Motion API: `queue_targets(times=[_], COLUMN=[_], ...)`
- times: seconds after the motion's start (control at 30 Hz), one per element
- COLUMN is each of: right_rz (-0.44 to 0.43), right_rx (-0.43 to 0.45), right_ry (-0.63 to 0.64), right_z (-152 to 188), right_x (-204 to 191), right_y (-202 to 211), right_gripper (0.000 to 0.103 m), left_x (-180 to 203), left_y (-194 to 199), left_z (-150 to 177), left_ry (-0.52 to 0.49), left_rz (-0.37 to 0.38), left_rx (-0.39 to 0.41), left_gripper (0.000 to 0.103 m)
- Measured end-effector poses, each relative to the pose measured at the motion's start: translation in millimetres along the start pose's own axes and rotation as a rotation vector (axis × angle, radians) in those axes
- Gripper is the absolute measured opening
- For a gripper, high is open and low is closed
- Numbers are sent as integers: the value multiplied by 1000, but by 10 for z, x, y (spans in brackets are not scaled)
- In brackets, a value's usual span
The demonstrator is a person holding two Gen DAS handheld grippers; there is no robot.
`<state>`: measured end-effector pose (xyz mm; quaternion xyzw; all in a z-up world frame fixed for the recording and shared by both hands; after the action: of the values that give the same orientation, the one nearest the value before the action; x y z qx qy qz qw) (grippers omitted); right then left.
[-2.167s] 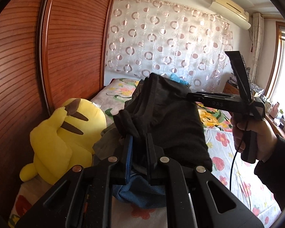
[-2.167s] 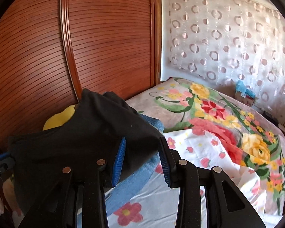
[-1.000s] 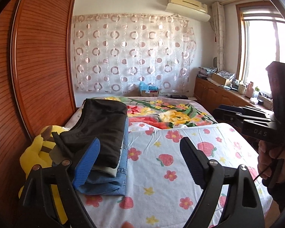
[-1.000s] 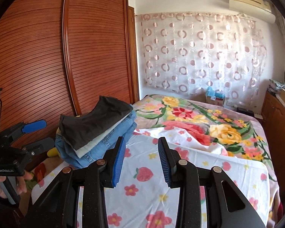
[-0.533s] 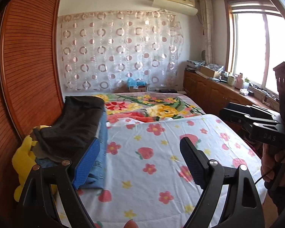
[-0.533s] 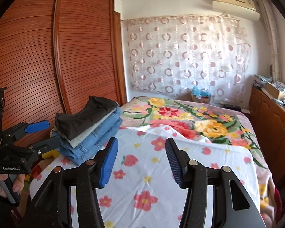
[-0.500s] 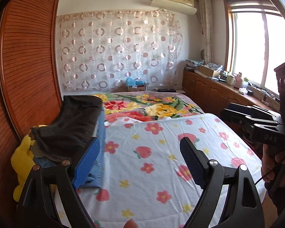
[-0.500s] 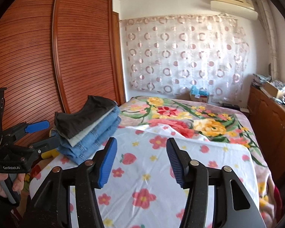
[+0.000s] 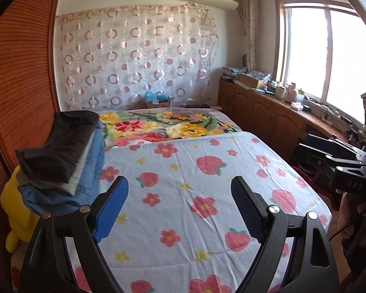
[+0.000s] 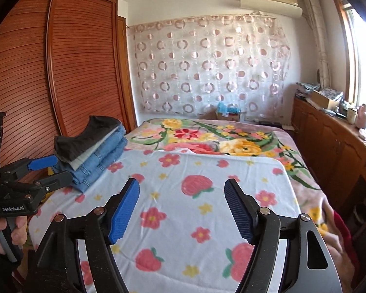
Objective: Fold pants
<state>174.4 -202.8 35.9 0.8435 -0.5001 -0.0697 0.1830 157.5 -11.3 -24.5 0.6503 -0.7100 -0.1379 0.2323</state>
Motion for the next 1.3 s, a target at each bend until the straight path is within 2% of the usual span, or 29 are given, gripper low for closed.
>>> queue_targets(times=[0.2,0.3,0.5,0.67,0.87,1.3], right_rz=[44,80,138,144,150,141], right_rx=[-17,-17,-14,13,60,105], right_ry=[-28,-38,-60,-52,-45,-29], right_z=[60,44,31,-23,-33,105], right_x=[-20,-82,-162,-276,-350,-410], right_y=[89,160,267,376,535,630], right_gripper=[76,82,82,83,90,91], left_x=[99,146,193,250,309,210], left_y=[23,74,203,361,560,768], left_z=[75,70,-1,-89,-161,-201], left_ry=[0,-3,0,-10,-29,-5], left_rz=[-2,-7,-22,-17,-15,-38], left_rx=[-20,-17,2,33,78,121], left_gripper=[86,87,87,87,87,87])
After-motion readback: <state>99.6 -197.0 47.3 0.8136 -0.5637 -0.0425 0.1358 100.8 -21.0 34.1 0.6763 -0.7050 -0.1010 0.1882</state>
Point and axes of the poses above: each gripper's, at about its wrist camera, not at the fingertips, and y roughly against the way its jaws point, x to its right, z to its underside, the point moved 5 cm from there along -y, roughly the way its jaws point, and after that the axes turned 7 degrees about y, right-handed, at the moved point
